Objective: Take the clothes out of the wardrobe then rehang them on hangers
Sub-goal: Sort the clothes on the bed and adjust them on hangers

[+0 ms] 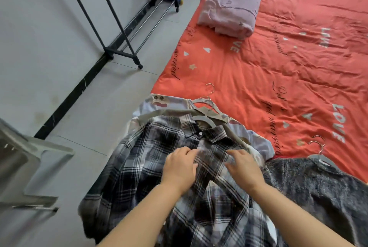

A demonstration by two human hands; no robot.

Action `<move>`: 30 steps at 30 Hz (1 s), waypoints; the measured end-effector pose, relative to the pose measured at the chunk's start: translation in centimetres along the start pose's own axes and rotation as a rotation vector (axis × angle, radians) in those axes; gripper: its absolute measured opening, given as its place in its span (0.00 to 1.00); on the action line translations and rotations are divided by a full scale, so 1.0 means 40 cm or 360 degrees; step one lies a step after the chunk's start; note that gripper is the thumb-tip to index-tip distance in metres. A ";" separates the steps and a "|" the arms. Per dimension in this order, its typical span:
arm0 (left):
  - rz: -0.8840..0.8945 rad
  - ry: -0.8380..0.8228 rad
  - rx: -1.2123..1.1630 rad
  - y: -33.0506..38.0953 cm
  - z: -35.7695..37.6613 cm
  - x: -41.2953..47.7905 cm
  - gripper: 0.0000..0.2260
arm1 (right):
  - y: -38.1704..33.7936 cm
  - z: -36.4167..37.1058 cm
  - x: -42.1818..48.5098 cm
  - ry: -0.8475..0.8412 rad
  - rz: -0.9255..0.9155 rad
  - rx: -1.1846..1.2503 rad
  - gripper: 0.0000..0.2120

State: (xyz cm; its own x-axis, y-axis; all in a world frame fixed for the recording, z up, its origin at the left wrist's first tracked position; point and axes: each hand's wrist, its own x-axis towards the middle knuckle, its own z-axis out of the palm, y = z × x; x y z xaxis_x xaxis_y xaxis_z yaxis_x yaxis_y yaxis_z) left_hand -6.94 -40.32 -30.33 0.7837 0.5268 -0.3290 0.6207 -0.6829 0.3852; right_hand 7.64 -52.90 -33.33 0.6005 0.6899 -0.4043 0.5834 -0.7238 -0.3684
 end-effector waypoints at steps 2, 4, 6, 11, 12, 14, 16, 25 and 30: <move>-0.0024 -0.0012 -0.0016 -0.055 0.000 0.009 0.20 | -0.039 0.020 0.038 -0.0026 0.0032 0.0000 0.22; -0.0045 -0.0025 -0.0025 -0.096 0.012 0.020 0.20 | -0.059 0.032 0.084 -0.0051 0.0048 -0.0029 0.21; -0.0054 -0.0031 -0.0045 -0.122 0.027 0.033 0.20 | -0.071 0.041 0.139 -0.0064 0.0063 -0.0058 0.21; -0.0098 0.0000 -0.0103 -0.169 0.072 0.084 0.20 | -0.089 0.072 0.301 0.0026 0.0051 -0.0110 0.22; -0.0115 0.0002 -0.0127 -0.175 0.082 0.094 0.20 | -0.090 0.080 0.329 0.0069 0.0055 -0.0098 0.21; -0.0144 0.0013 -0.0170 -0.184 0.101 0.111 0.20 | -0.089 0.102 0.378 0.0154 0.0078 -0.0072 0.20; -0.0142 0.0035 -0.0198 -0.189 0.120 0.127 0.20 | -0.085 0.125 0.416 0.0192 0.0116 -0.0094 0.18; -0.0090 0.0082 -0.0234 -0.171 0.145 0.149 0.20 | -0.051 0.137 0.438 0.0390 0.0081 0.0241 0.17; 0.0007 0.0244 -0.0221 -0.131 0.068 0.135 0.21 | -0.070 0.059 0.308 0.0588 -0.0157 0.0364 0.13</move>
State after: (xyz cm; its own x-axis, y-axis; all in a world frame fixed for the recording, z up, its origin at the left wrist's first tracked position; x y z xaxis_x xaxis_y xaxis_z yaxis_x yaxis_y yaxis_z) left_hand -6.01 -35.27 -36.49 0.7739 0.6021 -0.1962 0.6062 -0.6146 0.5048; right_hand 12.11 -42.42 -39.25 0.7271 0.6849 -0.0470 0.5370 -0.6101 -0.5826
